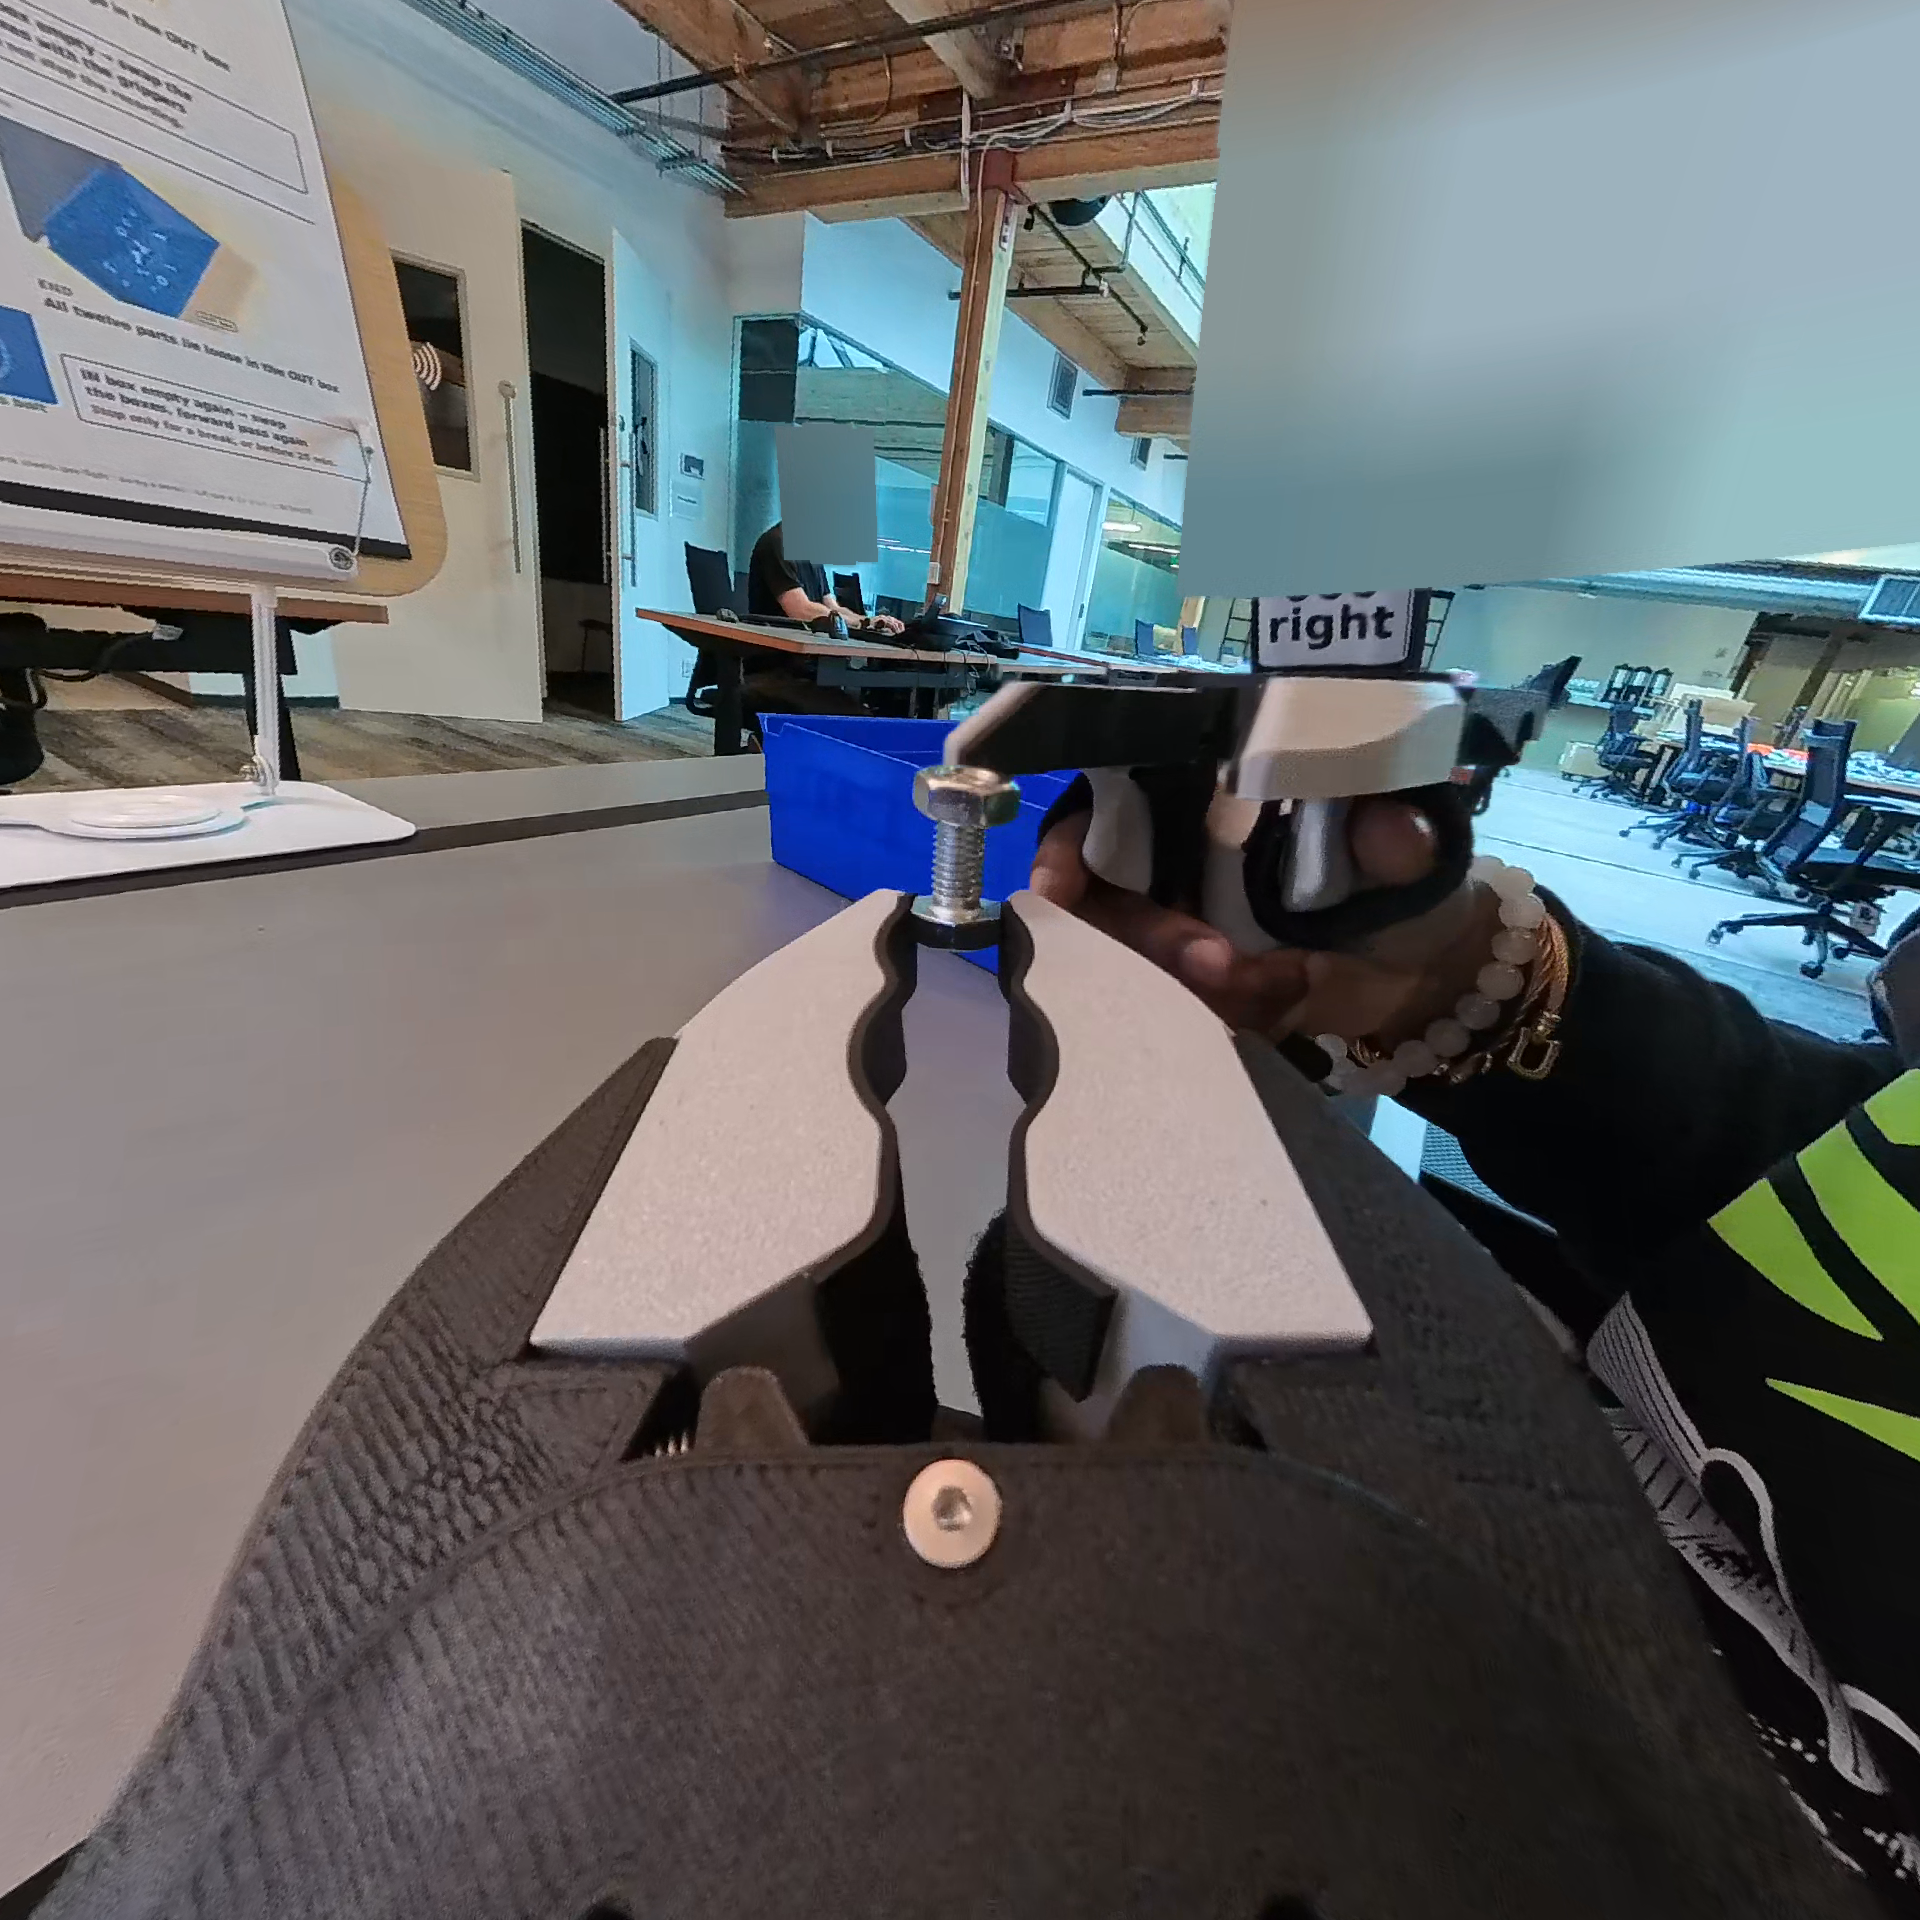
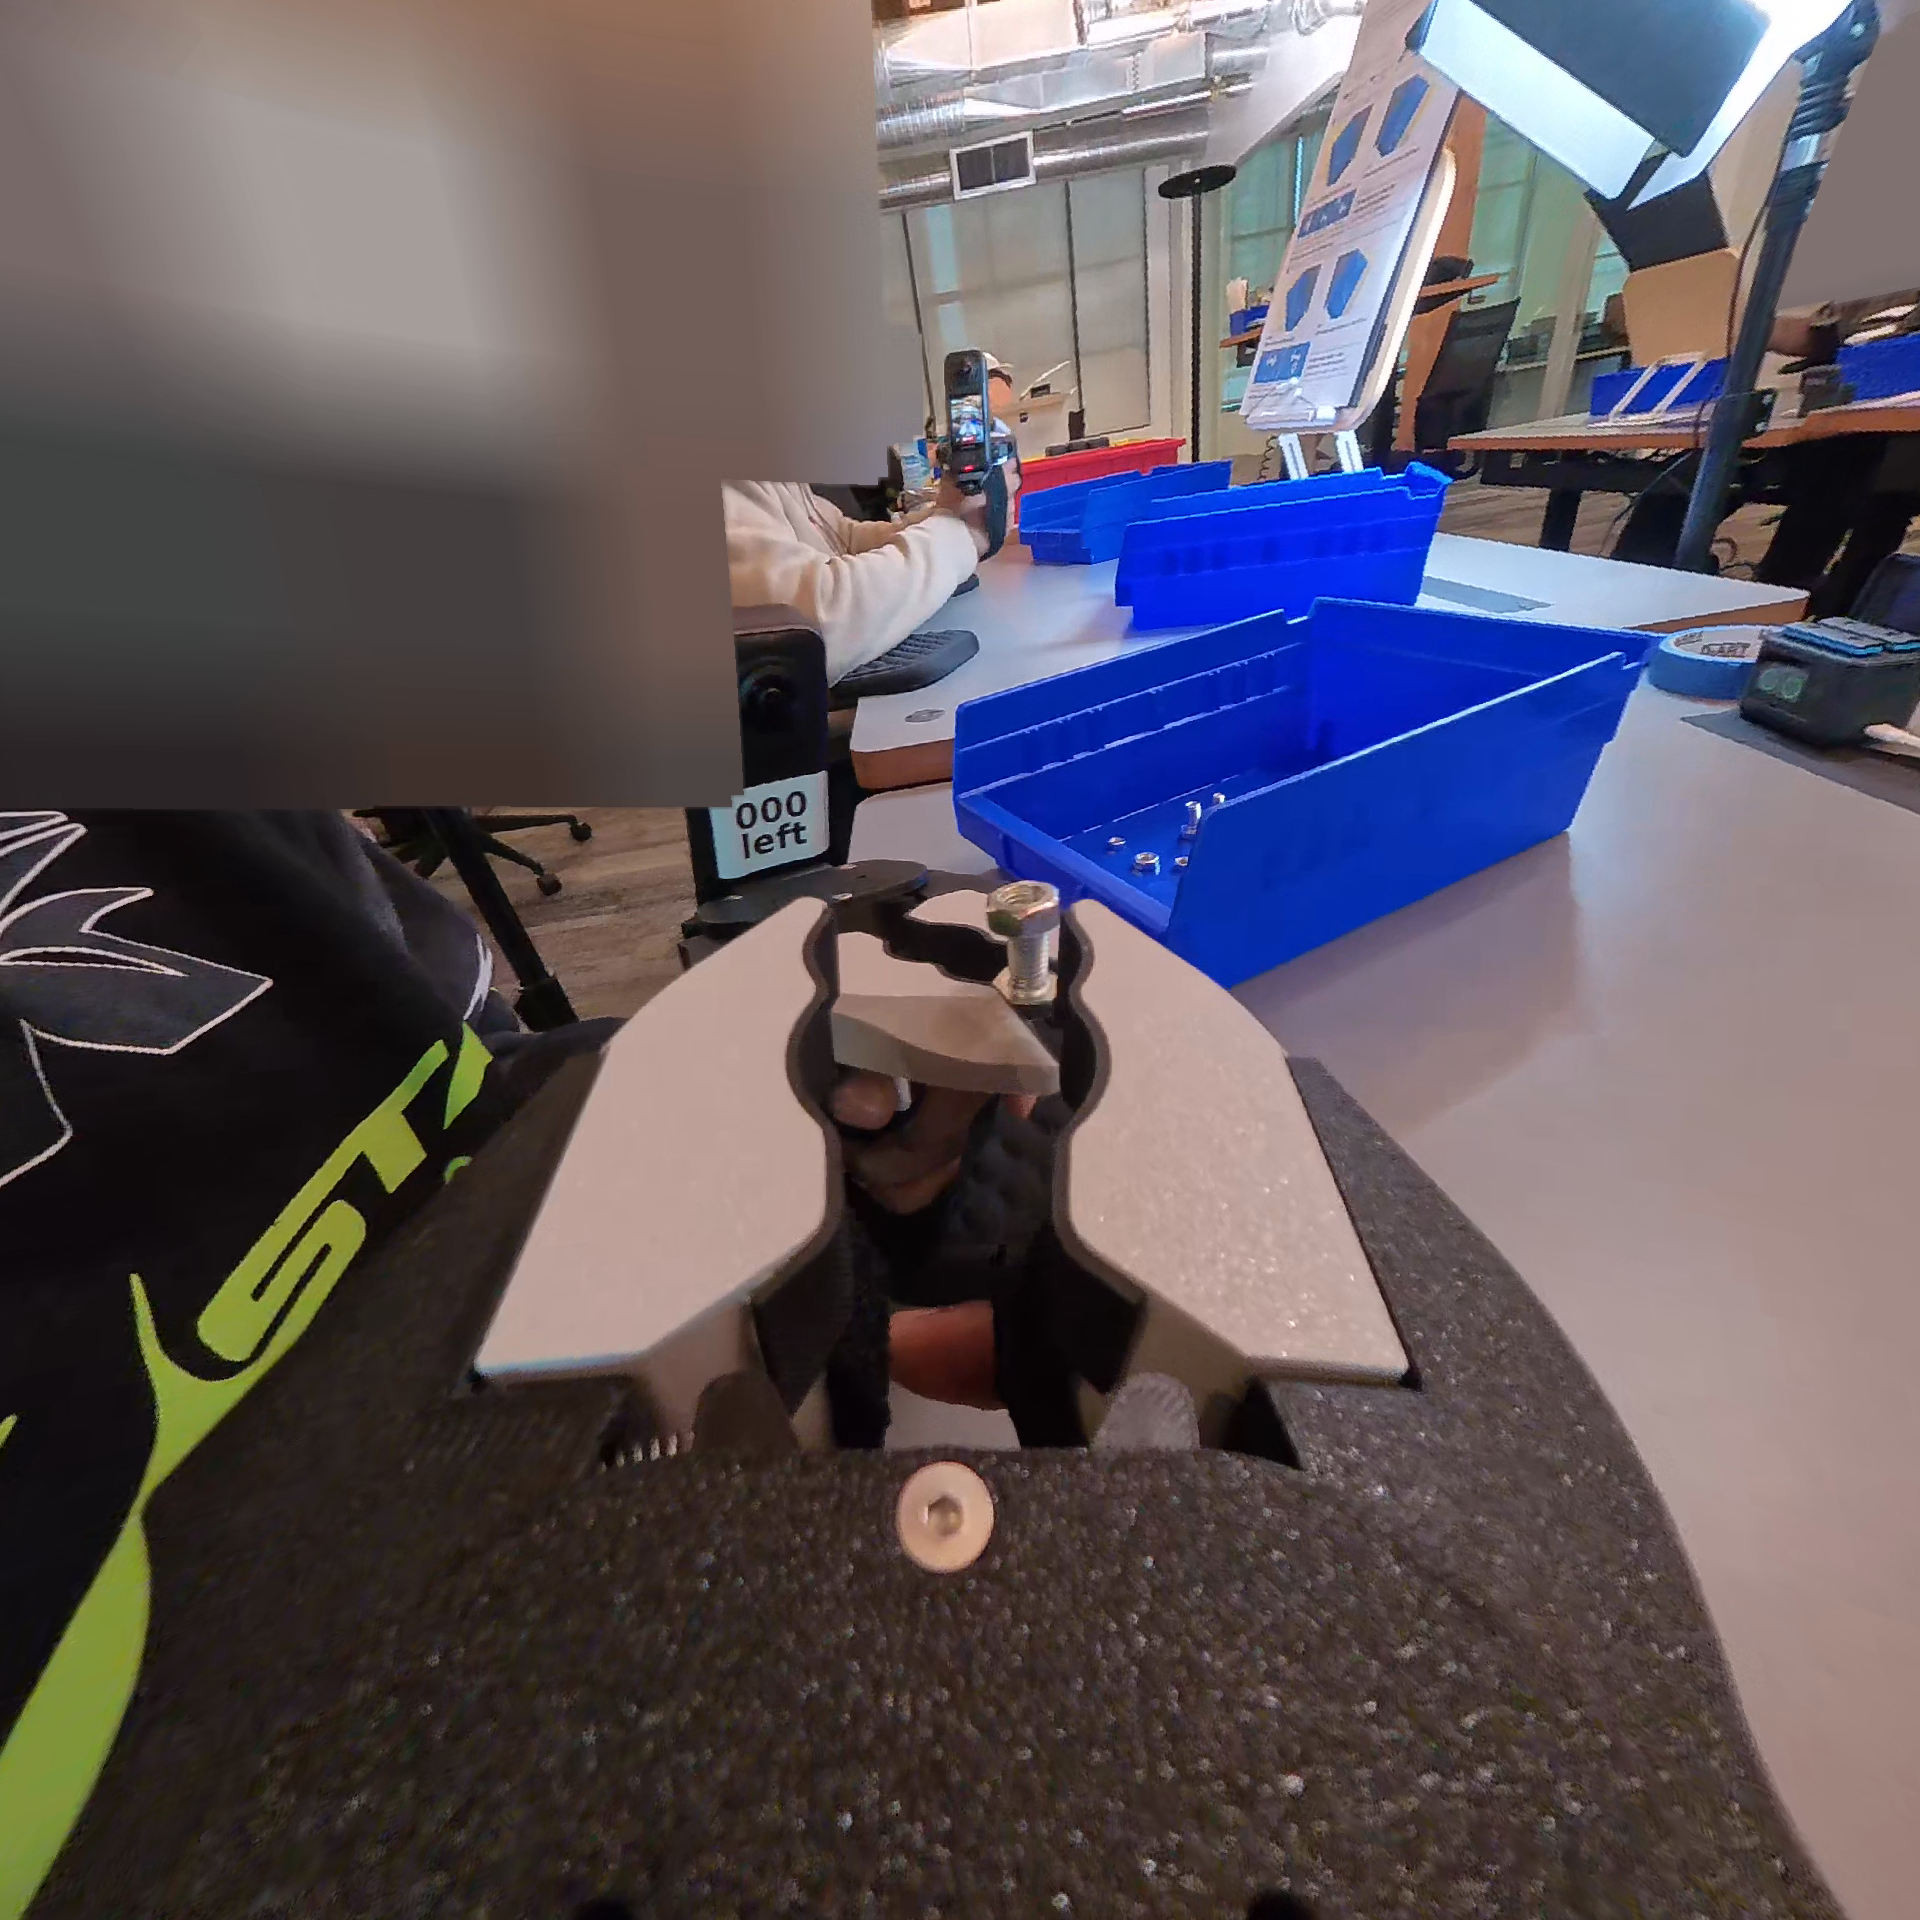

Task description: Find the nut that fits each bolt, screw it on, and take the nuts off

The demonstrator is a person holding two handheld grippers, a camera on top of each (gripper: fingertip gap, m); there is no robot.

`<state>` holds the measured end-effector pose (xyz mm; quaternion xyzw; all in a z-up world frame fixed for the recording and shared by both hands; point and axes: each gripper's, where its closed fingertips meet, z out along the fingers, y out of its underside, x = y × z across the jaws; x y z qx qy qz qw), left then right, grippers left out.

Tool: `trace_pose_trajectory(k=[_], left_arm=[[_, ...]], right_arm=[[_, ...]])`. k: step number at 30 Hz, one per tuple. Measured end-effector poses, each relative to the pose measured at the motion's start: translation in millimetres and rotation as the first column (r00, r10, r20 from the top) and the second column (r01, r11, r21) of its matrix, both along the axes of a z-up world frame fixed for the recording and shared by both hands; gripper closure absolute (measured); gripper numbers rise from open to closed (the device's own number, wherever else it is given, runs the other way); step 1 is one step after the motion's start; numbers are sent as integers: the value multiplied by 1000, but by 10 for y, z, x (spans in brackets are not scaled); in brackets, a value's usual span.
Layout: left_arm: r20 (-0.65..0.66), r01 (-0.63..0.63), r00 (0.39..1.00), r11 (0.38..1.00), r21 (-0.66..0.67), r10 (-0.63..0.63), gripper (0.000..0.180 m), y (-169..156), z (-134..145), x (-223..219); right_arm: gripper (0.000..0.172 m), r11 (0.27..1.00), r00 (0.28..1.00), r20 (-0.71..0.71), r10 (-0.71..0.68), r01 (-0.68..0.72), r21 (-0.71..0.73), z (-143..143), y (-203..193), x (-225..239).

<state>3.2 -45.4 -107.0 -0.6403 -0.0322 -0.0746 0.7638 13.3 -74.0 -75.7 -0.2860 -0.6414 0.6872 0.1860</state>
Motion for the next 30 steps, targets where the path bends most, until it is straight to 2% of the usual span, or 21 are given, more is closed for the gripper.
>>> trace_pose_trajectory(k=[6,13,24,30], left_arm=[[-22,2,1000,1000,-12,-2,166,14,-13,26],[-32,8,999,1000,-11,-8,166,15,-13,43],[-29,5,1000,1000,-9,-5,166,14,-12,36],[-35,-7,999,1000,-8,6,166,12,-9,29]], right_arm=[[127,1000,1000,-18,7,-7,23,-18,-79,-78],[144,997,998,-52,-27,31,70,-46,-46,-148],[156,996,997,-66,-51,55,65,-52,-2,-153],[157,991,992,-82,-98,104,83,-50,-4,-156]])
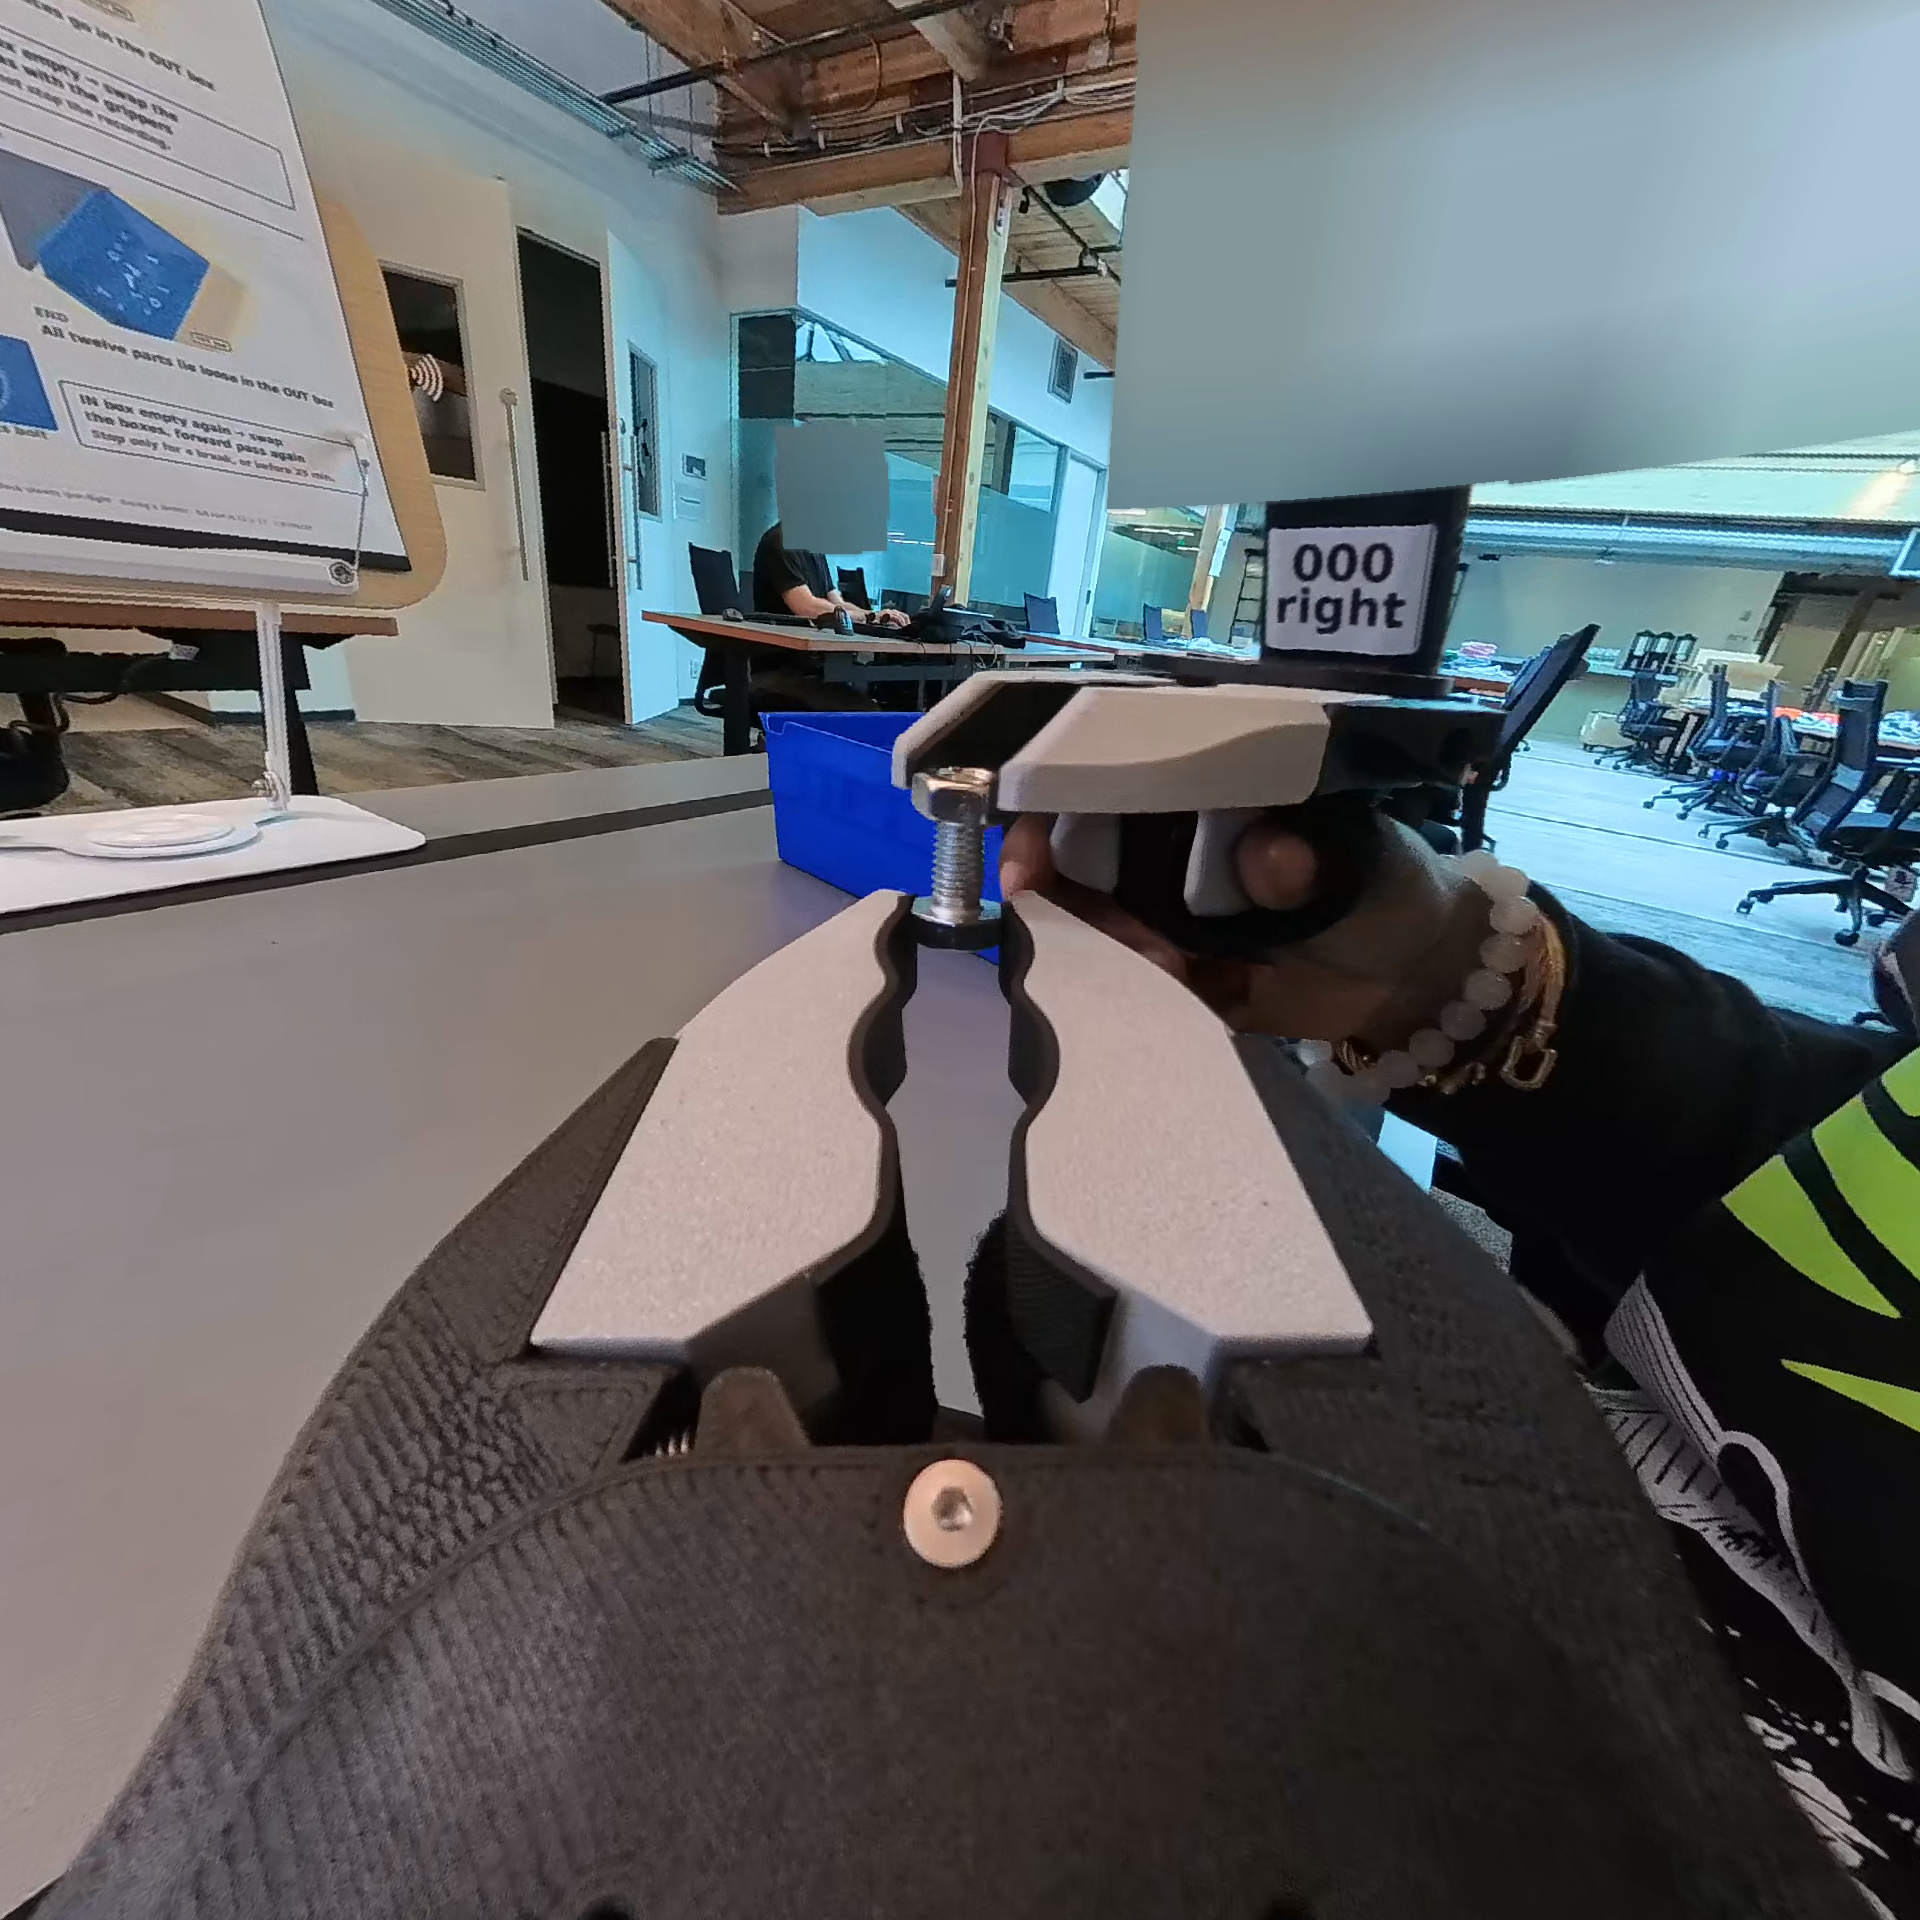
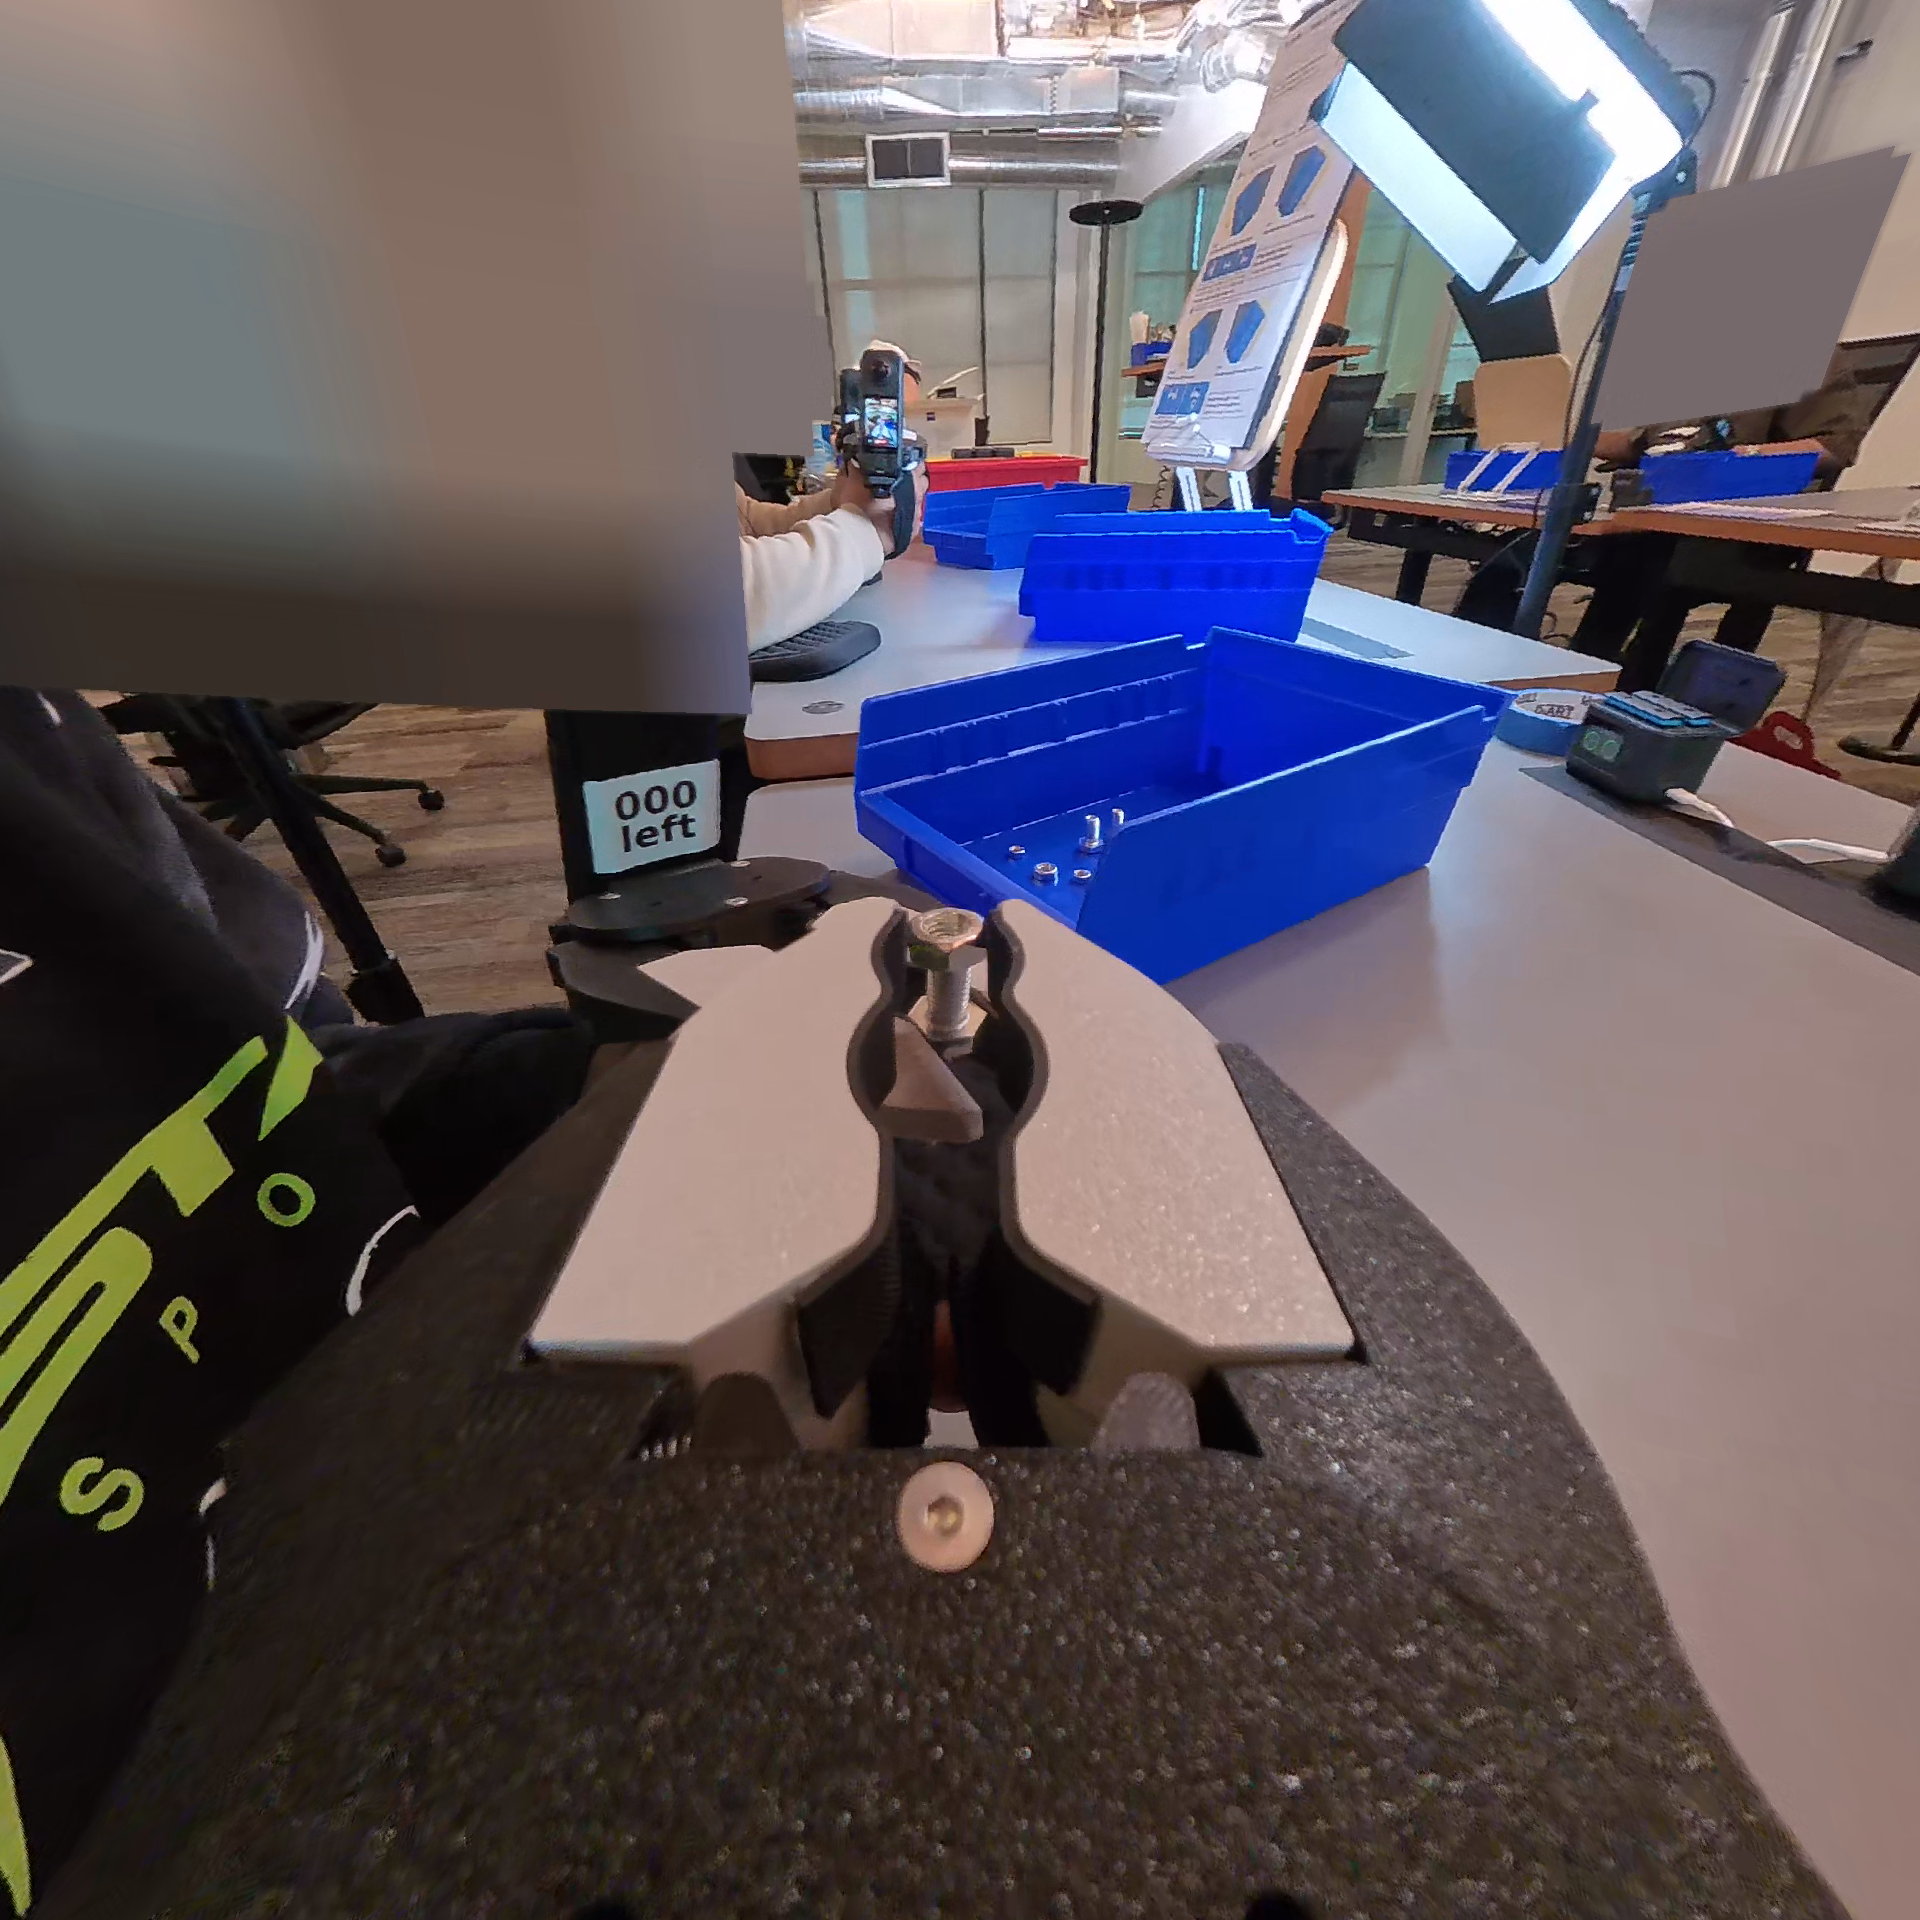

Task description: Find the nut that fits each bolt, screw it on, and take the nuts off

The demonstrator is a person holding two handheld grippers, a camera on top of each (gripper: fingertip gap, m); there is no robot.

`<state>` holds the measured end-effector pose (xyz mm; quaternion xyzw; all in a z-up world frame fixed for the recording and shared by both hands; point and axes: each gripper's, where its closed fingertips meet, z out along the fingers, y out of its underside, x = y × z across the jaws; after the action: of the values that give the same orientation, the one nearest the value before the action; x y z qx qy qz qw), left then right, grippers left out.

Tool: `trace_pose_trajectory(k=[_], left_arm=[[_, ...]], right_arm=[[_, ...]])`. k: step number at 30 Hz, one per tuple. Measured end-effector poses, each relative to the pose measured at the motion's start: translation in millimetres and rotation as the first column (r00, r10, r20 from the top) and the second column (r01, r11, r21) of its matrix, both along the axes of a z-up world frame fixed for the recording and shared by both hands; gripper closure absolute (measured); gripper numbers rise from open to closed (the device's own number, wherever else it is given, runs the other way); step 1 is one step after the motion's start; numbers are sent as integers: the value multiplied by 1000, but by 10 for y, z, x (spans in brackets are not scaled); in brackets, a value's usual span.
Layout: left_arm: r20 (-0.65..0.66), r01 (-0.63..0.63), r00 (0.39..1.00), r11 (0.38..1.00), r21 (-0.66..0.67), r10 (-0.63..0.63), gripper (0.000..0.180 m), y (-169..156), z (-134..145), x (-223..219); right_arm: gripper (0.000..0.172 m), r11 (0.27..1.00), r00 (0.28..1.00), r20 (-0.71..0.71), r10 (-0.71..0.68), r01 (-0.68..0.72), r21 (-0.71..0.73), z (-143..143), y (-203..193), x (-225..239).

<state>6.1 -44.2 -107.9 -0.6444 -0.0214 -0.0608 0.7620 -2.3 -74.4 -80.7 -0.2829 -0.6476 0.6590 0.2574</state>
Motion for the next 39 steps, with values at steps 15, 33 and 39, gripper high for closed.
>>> trace_pose_trajectory(k=[15,33,39], left_arm=[[-9,-35,999,999,-20,34,166,17,-23,-27],[5,-43,999,999,-23,43,166,18,-32,-53],[3,-42,999,999,-25,42,166,20,-34,-48]], right_arm=[[152,998,997,53,-55,55,1,-64,8,3],[145,997,996,38,-75,75,10,-13,31,66],[145,997,996,26,-82,82,8,9,54,81]])
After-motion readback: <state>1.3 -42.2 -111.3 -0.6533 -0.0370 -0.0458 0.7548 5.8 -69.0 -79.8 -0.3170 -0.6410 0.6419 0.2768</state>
